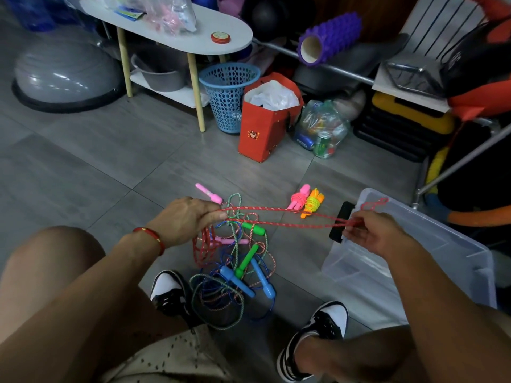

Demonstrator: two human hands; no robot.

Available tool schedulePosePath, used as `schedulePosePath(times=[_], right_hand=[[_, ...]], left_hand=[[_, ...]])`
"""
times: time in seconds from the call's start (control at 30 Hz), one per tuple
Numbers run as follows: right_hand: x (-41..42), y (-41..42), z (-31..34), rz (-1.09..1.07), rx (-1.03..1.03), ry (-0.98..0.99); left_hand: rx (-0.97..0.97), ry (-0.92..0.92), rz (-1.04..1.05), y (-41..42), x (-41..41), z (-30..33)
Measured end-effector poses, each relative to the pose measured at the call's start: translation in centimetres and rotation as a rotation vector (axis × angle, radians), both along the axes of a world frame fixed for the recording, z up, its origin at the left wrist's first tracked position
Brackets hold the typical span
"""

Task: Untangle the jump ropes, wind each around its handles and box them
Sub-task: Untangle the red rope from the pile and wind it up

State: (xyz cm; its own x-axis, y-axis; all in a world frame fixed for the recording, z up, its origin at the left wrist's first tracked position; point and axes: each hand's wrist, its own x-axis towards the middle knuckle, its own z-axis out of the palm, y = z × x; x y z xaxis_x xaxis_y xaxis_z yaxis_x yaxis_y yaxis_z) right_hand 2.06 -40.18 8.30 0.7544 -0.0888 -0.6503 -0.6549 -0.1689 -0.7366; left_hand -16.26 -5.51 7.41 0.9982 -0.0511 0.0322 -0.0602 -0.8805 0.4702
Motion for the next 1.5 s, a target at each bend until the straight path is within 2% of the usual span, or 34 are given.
schedulePosePath(times=[0.07, 0.1, 0.13, 0.17, 0.2, 0.23, 0.27, 0.3, 0.37, 0.5, 0.57, 0.63, 0.7, 0.77, 0.83, 0.9, 1.03, 1.13, 1.27, 1.33, 1.4, 1.43, 1.5], right_hand=[[-0.6, 0.7, 0.0, 0.196, -0.058, 0.07], [-0.9, 1.5, -0.2, 0.339, -0.202, 0.048], [-1.5, 2.5, -0.1, 0.496, -0.432, -0.052], [-2.2, 3.6, 0.0, 0.633, -0.647, -0.235], [-3.4, 5.0, 0.5, 0.752, -0.725, -0.456], [-5.0, 6.5, 1.2, 0.891, -0.611, -0.611], [-6.7, 7.9, 2.0, 1.041, -0.427, -0.653], [-8.4, 9.3, 2.7, 1.167, -0.256, -0.607], [-10.5, 10.9, 2.7, 1.305, -0.132, -0.526], [-9.3, 10.5, 1.8, 1.213, -0.211, -0.74], [-7.3, 8.2, 1.1, 1.114, -0.266, -0.788], [-4.5, 5.0, -0.4, 1.028, -0.43, -0.835], [-2.0, 2.0, -1.5, 1.075, -0.694, -0.714], [-0.8, 0.6, -2.3, 1.204, -0.94, -0.418], [-0.6, 1.1, -2.4, 1.293, -1.034, -0.304], [-1.0, 2.8, -1.6, 1.293, -0.887, -0.435], [-4.6, 7.3, 3.4, 1.264, -0.302, -0.633], [-6.1, 9.2, 5.9, 1.171, 0.008, -0.75], [-5.9, 10.1, 5.6, 1.027, 0.308, -0.663], [-5.9, 10.1, 5.9, 1.012, 0.256, -0.635], [-5.4, 10.0, 6.2, 1.079, 0.019, -0.658], [-5.1, 9.9, 6.4, 1.121, -0.07, -0.672], [-4.7, 9.9, 6.9, 1.162, -0.112, -0.669]], left_hand=[[-0.094, 0.043, 0.006, 0.0, -0.1, 0.5], [-0.107, 0.052, 0.002, -0.2, 0.0, 0.8], [-0.093, 0.048, -0.013, -0.4, 0.0, 0.9], [-0.063, 0.045, -0.037, -0.8, 0.2, 0.9], [-0.035, 0.039, -0.061, -1.4, 0.4, 0.9], [-0.015, 0.024, -0.083, -2.1, 0.6, 1.0], [-0.02, 0.019, -0.1, -2.8, 1.0, 1.1], [-0.041, 0.017, -0.116, -3.3, 1.2, 1.1], [-0.11, 0.004, -0.136, -4.1, 1.7, 1.4], [-0.309, 0.086, -0.075, -3.9, 2.1, 3.2], [-0.328, 0.087, -0.008, -2.7, 2.1, 3.9], [-0.331, 0.082, 0.062, -1.6, 2.0, 4.5], [-0.339, 0.111, 0.122, -0.9, 2.2, 4.9], [-0.316, 0.15, 0.123, -1.0, 2.7, 5.4], [-0.289, 0.165, 0.088, -1.5, 3.4, 5.9], [-0.257, 0.162, 0.049, -2.3, 4.3, 6.5], [-0.192, 0.155, -0.02, -4.9, 6.4, 8.7], [-0.23, 0.167, -0.046, -6.7, 7.7, 10.4], [-0.241, 0.118, -0.054, -8.1, 8.6, 11.9], [-0.229, 0.08, -0.026, -8.3, 8.8, 11.7], [-0.209, 0.072, 0.028, -8.3, 8.7, 11.2], [-0.26, 0.096, 0.045, -8.2, 8.7, 10.8], [-0.455, 0.176, 0.042, -8.2, 8.3, 10.0]])
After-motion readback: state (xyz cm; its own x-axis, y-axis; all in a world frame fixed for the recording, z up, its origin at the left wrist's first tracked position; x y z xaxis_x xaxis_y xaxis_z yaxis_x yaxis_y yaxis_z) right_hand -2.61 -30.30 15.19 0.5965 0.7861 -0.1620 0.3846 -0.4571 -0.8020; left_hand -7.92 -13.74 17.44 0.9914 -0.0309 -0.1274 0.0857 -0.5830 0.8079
